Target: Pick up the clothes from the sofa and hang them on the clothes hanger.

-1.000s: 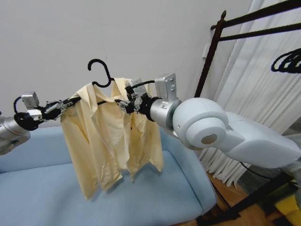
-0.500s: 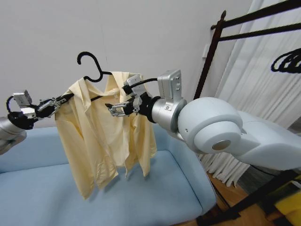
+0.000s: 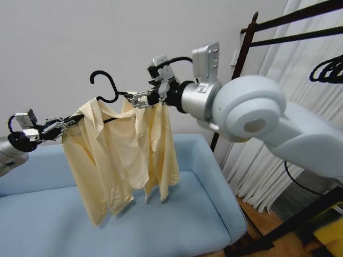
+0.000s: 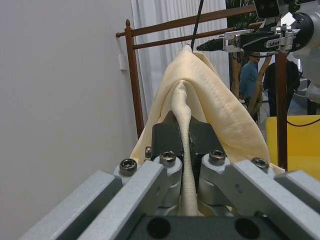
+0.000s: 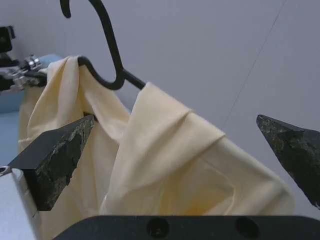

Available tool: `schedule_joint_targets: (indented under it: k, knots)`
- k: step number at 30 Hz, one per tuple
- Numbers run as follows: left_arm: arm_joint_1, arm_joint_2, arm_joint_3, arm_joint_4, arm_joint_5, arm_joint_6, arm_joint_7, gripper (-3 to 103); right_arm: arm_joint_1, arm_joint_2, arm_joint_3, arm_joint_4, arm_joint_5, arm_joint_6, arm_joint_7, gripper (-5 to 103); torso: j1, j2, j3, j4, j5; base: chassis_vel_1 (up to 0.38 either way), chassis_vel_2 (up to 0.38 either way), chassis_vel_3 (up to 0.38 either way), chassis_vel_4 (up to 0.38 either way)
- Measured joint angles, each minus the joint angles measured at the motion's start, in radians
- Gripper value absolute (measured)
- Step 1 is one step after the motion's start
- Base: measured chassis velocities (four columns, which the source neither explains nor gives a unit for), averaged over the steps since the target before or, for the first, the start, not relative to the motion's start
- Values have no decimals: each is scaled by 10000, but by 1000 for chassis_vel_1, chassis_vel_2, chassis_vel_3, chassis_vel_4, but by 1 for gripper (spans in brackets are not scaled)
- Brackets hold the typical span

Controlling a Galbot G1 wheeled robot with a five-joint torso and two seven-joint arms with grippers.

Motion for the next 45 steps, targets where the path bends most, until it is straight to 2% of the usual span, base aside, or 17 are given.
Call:
schedule_joint_targets:
  k: [1, 2, 3, 5, 6, 11, 14, 18, 21, 32, 37, 40, 44, 45]
  knots:
    - [0, 0, 0, 0, 0, 0, 0, 2, 0, 0, 0, 0, 0, 0, 0, 100, 0, 0, 0, 0, 0, 0, 0, 0, 0]
    - [-5, -2, 0, 28, 32, -4, 68, 2, -26, -70, 27, -109, 15, -156, -315, 100, 0, 0, 0, 0, 0, 0, 0, 0, 0]
    - [-8, -6, -1, 64, 72, -9, 151, 2, -83, -220, 34, -393, 11, -467, -1066, 100, 0, -1, 0, 2, 0, 0, 0, 0, 0]
    - [-14, -5, 0, 83, 94, -10, 314, 2, -115, -331, -63, -803, -231, -767, -2092, 100, 0, 0, 1, 4, 0, 0, 0, 0, 0]
    - [-14, -5, 0, 83, 94, -10, 314, 2, -115, -331, -63, -803, -231, -767, -2092, 100, 0, 0, 1, 4, 0, 0, 0, 0, 0]
    - [-13, 10, -30, 227, 297, 11, 942, 2, -102, -128, -283, -1353, -946, -827, -3089, 100, 1, -1, 1, 8, -2, 0, 0, 0, 0]
    - [-10, 12, -46, 265, 396, 36, 1126, 2, -85, -102, -415, -1362, -1117, -828, -3305, 100, 0, 0, 0, 7, -3, 0, 0, 0, 0]
    - [-6, 49, -49, 305, 422, 41, 1213, 2, -71, -127, -598, -1197, -940, -828, -3353, 100, 0, -1, 1, 5, -3, 0, 0, 0, 0]
    - [-36, 96, -49, 350, 423, 45, 1252, 2, -77, -217, -865, -840, -274, -824, -3164, 103, 0, 0, 0, 4, -1, 0, 0, 0, 0]
    - [-39, 72, -27, 371, 488, 45, 1441, 2, 120, -73, -1125, -776, 512, -798, -2816, 93, 0, 0, 0, 5, -3, 0, 0, 0, 0]
    - [-32, 59, -26, 358, 525, 46, 1570, 2, 260, -35, -1384, -796, 453, -791, -2771, 79, 0, 0, 0, 4, -3, 0, 0, 0, 0]
    - [-29, 55, -27, 347, 528, 46, 1606, 2, 330, -22, -1540, -819, 327, -788, -2694, 75, 0, -1, 0, 5, -3, 0, 0, 0, 0]
    - [-22, 60, -35, 341, 528, 46, 1663, 2, 427, -39, -1717, -820, 265, -785, -2481, 53, 0, 0, 0, 5, -3, 0, 0, 0, 0]
    - [-21, 65, -36, 341, 528, 46, 1676, 2, 447, -43, -1743, -809, 267, -785, -2422, 53, 0, 0, 0, 4, -3, 0, 0, 0, 0]
